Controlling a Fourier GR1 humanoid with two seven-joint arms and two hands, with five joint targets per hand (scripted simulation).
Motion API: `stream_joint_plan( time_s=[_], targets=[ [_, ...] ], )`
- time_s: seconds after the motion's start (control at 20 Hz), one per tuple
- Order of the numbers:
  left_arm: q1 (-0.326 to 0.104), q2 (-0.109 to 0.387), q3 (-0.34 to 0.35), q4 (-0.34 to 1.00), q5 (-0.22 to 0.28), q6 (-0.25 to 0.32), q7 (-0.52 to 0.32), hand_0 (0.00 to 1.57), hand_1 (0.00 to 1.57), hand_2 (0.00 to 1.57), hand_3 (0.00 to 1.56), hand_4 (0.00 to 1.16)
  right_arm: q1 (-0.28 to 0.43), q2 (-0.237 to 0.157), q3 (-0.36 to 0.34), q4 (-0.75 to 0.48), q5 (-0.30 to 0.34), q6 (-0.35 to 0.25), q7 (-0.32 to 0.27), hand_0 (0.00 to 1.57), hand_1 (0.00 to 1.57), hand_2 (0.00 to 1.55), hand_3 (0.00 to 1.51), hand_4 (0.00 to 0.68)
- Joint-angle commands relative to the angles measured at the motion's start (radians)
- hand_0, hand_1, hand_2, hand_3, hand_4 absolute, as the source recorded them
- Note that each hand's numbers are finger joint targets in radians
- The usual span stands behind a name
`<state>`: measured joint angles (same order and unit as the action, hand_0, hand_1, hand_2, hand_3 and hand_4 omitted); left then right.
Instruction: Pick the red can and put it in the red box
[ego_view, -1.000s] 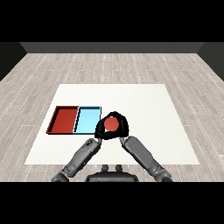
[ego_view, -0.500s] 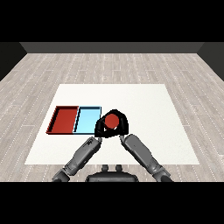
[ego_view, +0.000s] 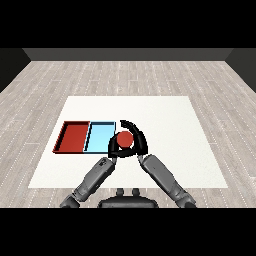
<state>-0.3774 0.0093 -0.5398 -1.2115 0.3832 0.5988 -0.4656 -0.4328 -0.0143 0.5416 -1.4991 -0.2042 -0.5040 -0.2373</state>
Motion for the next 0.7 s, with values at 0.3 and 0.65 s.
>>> stream_joint_plan(
  time_s=[0.3, 0.65],
  targets=[
    [-0.016, -0.009, -0.029, -0.046, -0.015, 0.068, 0.011, 1.57, 1.57, 1.57, 1.49, 1.13, 0.036, 0.014, 0.014, -0.066, 0.058, -0.054, 0.09, 0.0, 0.0, 0.0, 0.0, 0.0],
    [0.025, -0.009, 0.061, -0.043, -0.055, 0.005, 0.024, 1.57, 1.57, 1.57, 1.47, 1.13, 0.086, 0.014, -0.095, -0.05, -0.001, 0.089, 0.026, 0.0, 0.0, 0.0, 0.0, 0.0]
  ],
)
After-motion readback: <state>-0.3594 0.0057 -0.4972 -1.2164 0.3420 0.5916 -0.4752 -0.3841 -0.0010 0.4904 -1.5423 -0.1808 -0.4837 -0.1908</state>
